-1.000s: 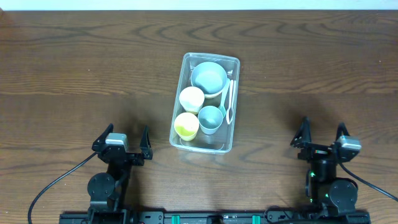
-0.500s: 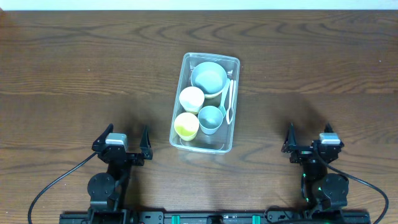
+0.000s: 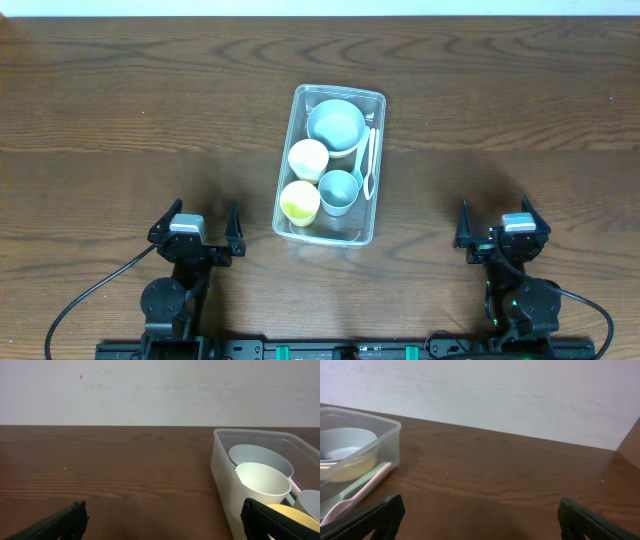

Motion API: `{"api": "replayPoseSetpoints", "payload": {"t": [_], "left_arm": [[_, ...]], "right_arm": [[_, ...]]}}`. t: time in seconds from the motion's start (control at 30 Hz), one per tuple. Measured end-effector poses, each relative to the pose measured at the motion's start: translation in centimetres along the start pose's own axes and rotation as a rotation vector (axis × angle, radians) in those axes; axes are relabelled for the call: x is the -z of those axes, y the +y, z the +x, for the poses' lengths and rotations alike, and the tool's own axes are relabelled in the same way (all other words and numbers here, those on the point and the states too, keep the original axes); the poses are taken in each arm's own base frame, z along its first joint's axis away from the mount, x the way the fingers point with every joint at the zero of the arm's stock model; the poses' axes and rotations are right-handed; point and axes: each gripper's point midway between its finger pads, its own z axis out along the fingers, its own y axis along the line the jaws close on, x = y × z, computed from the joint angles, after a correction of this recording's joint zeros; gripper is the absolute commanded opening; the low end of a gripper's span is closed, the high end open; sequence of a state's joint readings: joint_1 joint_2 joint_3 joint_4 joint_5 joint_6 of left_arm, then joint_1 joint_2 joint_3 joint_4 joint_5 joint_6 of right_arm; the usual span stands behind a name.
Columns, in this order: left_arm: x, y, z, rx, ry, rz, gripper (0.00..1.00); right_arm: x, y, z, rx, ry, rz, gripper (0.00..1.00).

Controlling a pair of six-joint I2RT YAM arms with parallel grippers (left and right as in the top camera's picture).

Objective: Pack container

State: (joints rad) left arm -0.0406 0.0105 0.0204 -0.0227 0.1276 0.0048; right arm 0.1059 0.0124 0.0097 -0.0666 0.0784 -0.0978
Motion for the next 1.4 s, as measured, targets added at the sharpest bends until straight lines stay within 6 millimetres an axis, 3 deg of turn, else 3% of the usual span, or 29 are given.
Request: {"api": "replayPoseSetpoints", "payload": {"t": [1.4], "left_arm": [[0.0, 0.0, 0.0, 0.0, 0.0, 0.0, 0.98]], "right_arm": [[0.0, 0.01, -0.01, 0.017, 0.0, 0.0, 0.99]]}}
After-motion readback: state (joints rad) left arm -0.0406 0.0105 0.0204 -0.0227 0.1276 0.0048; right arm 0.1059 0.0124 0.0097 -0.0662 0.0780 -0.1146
